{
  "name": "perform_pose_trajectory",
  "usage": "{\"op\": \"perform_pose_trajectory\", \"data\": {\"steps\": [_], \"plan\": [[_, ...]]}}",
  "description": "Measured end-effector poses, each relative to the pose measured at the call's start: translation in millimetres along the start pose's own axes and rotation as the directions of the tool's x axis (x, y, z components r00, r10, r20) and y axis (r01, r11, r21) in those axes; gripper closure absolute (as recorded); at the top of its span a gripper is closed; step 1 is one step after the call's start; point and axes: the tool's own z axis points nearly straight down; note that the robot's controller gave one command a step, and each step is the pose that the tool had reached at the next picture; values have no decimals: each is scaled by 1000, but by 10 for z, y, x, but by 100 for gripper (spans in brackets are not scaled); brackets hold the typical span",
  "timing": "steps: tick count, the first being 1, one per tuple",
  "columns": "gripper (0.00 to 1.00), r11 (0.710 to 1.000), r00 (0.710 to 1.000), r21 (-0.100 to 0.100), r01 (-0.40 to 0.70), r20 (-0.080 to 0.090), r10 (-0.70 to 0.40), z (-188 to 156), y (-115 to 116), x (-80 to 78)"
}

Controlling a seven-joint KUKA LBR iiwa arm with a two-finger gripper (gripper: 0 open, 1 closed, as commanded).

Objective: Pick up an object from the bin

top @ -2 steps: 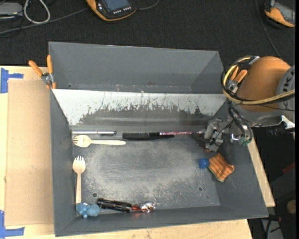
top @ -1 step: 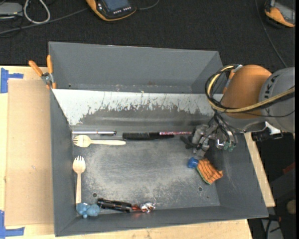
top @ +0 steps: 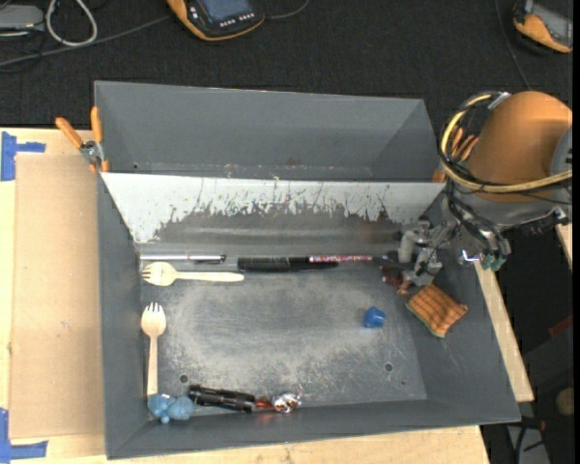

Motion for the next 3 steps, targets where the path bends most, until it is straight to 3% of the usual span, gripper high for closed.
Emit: {"op": "perform_pose_trajectory", "data": {"steps": [1, 2, 3], "plan": [[100, 986, 986, -4, -168, -11, 167, 731, 82, 41], [100, 995, 995, -1, -96, 2, 96, 572, 2, 73], [100, 995, 995, -5, -103, -3, 103, -261, 29, 79]]}}
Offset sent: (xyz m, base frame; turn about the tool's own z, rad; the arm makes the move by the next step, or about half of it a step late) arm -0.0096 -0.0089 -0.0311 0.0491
